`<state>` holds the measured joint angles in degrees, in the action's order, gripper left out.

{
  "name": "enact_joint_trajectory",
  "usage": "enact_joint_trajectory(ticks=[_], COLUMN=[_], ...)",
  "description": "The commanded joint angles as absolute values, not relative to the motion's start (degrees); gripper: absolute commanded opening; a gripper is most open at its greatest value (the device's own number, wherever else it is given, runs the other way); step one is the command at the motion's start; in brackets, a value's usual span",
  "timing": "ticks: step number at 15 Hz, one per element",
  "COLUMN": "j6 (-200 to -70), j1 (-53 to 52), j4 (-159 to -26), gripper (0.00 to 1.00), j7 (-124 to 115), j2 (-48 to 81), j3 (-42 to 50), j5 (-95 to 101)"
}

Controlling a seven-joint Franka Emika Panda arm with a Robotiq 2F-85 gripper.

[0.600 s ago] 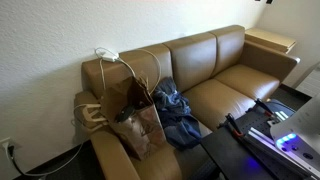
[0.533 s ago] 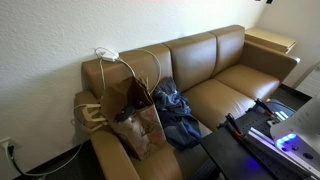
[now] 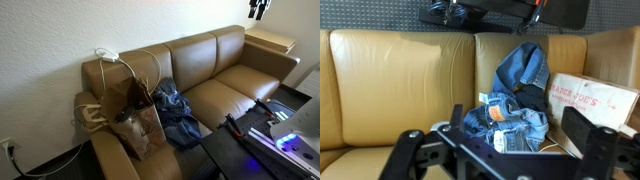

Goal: Move the cable to right

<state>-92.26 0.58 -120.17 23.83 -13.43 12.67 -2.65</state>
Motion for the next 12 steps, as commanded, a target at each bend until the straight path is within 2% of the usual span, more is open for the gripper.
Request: enact_joint_trajectory(ticks=[1,7,8,12], j6=[-86.9,-76.9,-79.8,-78.2], j1=[1.4,3.0,3.2,3.3], j4=[-112.5,-101.9,-106.1,-103.6], gripper=[1.00,1.00,1.00,1.00], j7=[34.9,52.1,47.4,50.3], j2=[-4.9,0.8,-1.4,-0.6], j3=[12.3,10.3,10.1,9.7], j5=[-3.6,4.1,1.5,3.2])
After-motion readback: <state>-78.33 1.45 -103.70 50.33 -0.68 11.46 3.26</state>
